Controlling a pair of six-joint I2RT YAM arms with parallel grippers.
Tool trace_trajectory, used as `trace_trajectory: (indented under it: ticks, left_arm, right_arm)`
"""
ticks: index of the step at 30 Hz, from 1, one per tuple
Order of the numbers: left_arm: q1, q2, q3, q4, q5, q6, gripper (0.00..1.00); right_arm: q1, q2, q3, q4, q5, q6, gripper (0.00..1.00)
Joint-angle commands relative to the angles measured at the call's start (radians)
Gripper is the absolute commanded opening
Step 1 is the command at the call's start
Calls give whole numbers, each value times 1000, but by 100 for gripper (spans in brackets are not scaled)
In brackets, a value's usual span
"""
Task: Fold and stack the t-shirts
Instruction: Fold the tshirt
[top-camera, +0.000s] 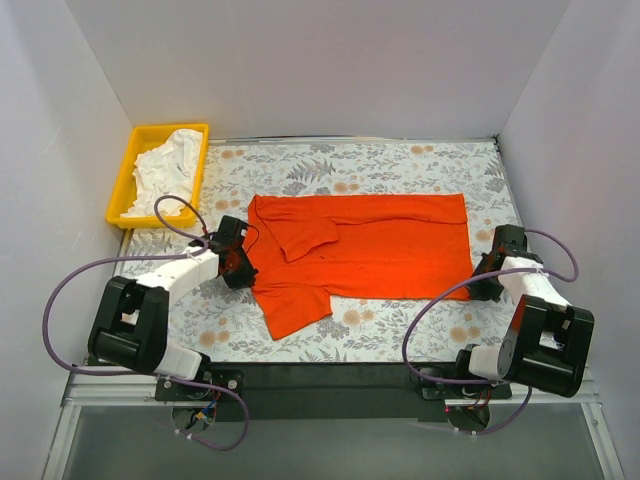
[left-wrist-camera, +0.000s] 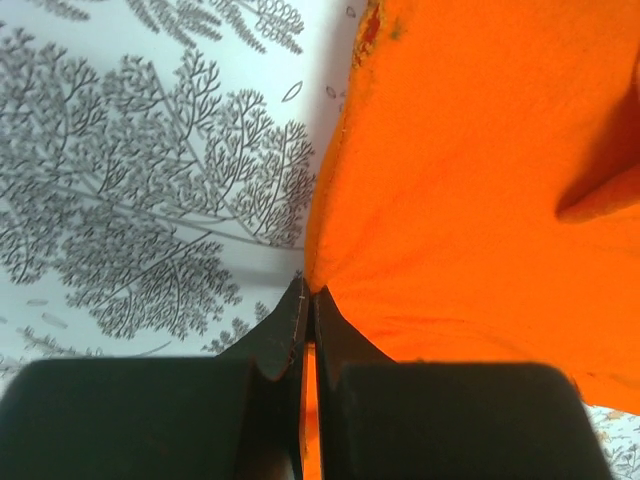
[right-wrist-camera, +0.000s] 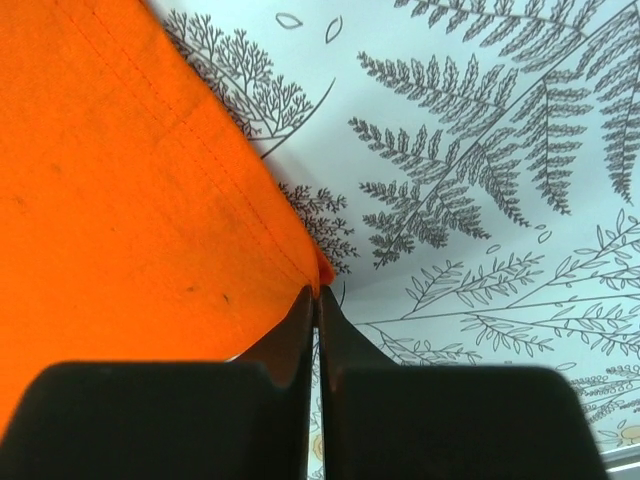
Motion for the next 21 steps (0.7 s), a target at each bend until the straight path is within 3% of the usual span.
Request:
trace_trajectory:
  ticks: [1, 11, 21]
  left_arm:
    - [8, -86, 2, -86, -35, -20, 0]
    - [45, -103, 131, -173, -4, 16, 0]
    - [106, 35, 275, -191, 58, 78, 0]
  right_arm:
    - [-3, -44, -9, -52, 5, -5, 1]
    - [-9, -59, 143, -175, -51, -39, 1]
    - [-21, 122, 370, -210, -88, -80, 1]
